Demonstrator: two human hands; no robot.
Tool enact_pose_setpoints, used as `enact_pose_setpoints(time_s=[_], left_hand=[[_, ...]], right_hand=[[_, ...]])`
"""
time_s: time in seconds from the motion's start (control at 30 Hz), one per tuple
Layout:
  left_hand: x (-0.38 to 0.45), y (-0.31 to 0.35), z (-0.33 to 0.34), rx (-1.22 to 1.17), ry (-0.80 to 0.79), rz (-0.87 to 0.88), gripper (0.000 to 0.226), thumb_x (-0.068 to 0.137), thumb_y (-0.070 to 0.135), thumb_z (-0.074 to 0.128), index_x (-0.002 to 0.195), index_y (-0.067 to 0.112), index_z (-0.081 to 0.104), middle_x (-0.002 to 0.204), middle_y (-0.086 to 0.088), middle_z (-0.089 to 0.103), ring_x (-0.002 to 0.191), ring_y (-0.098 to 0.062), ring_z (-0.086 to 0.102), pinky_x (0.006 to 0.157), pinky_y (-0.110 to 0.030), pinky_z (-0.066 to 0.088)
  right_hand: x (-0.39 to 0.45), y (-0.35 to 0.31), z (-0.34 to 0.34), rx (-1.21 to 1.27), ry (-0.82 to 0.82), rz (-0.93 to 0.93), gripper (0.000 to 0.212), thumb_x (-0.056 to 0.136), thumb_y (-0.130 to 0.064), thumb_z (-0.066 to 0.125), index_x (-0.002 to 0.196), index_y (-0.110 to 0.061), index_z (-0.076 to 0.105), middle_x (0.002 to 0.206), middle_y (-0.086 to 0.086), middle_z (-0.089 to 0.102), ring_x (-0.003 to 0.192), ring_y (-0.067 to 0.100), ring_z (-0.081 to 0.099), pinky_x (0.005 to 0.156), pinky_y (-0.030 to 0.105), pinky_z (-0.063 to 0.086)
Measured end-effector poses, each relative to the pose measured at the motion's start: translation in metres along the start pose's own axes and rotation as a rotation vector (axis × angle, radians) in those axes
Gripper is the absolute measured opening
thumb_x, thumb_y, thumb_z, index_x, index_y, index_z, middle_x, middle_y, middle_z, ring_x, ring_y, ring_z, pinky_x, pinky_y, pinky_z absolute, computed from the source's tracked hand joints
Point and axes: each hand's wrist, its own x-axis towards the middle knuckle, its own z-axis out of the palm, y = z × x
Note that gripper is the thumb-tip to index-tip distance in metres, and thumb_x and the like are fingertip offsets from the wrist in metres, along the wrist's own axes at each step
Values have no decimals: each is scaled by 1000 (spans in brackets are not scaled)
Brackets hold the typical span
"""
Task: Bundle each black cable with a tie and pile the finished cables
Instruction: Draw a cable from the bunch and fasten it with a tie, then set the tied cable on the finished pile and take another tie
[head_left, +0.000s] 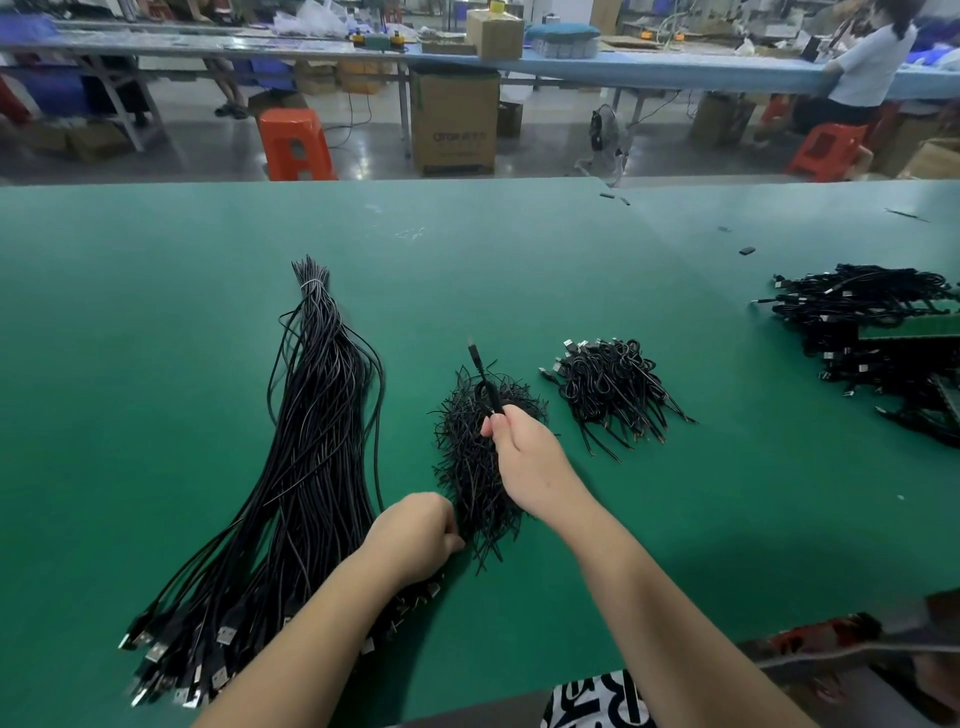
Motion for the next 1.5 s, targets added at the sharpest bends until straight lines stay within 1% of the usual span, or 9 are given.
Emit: enact_pose_setpoints(time_s=[0.27, 0.37, 0.5, 0.8, 1.03, 1.17, 1.3, 1.4, 1.5], left_hand=[[-3, -11, -12, 297, -95, 133, 20, 102, 31, 50, 105, 12, 56, 107, -5, 57, 93, -26, 61, 83, -39, 53], [-7, -21, -22, 324, -99, 108, 1, 101, 14, 47, 102, 13, 46, 97, -3, 58, 84, -22, 58, 78, -38, 54], [-9, -30, -39, 339, -72, 78, 17, 95, -2, 47, 103, 12, 51, 98, -6, 62, 87, -25, 60, 76, -36, 50], [-4, -34, -32, 105, 15, 90, 28, 90, 36, 71, 116, 33, 61, 110, 7, 52, 99, -18, 59, 90, -37, 53], [-6, -36, -20, -29, -29, 97, 14, 88, 32, 73, 82, 33, 60, 101, 10, 46, 92, -12, 55, 91, -34, 50], [-4, -32, -19, 77, -59, 102, 8, 94, 31, 66, 91, 24, 62, 107, 5, 46, 93, -15, 53, 90, -34, 49], [-4, -28, -28, 152, -117, 124, 10, 97, 23, 62, 90, 24, 56, 97, 5, 54, 82, -12, 52, 77, -28, 47], [-7, -26, -45, 105, -153, 132, 10, 94, 18, 65, 89, 25, 59, 87, 11, 59, 78, -8, 54, 71, -24, 45], [-10, -26, -63, 113, -139, 136, 13, 93, 19, 67, 106, 19, 71, 98, 7, 67, 88, -12, 60, 78, -23, 48]], right_hand=[[0, 6, 1, -11, 7, 17, 30, 109, -33, 29, 89, -28, 51, 71, -6, 51, 63, 7, 46, 57, 25, 32], [1, 7, 2, 5, 27, 26, 31, 109, -34, 28, 85, -32, 47, 80, -7, 54, 69, 7, 49, 59, 24, 33], [4, 5, 5, 20, 58, 18, 32, 109, -32, 28, 82, -31, 46, 94, -7, 55, 81, 2, 50, 65, 18, 34], [2, 5, 11, 52, 14, 7, 32, 109, -32, 28, 84, -29, 47, 93, -7, 57, 72, 6, 48, 64, 26, 35], [0, 11, 13, -10, -35, -21, 30, 108, -34, 29, 86, -31, 48, 90, -7, 57, 76, 10, 53, 67, 28, 42], [0, 12, 15, -11, -35, -23, 29, 109, -33, 29, 89, -30, 49, 94, -8, 56, 83, 8, 54, 70, 28, 40], [1, 12, 14, -17, -23, -20, 29, 109, -33, 29, 89, -30, 49, 103, -6, 57, 94, 10, 57, 80, 31, 43], [2, 13, 12, 15, -23, -10, 30, 109, -33, 29, 87, -29, 49, 96, -8, 60, 80, 8, 56, 72, 30, 42], [4, 15, 14, 142, -37, 20, 31, 109, -33, 30, 88, -24, 51, 83, -7, 58, 61, 11, 47, 62, 33, 42]])
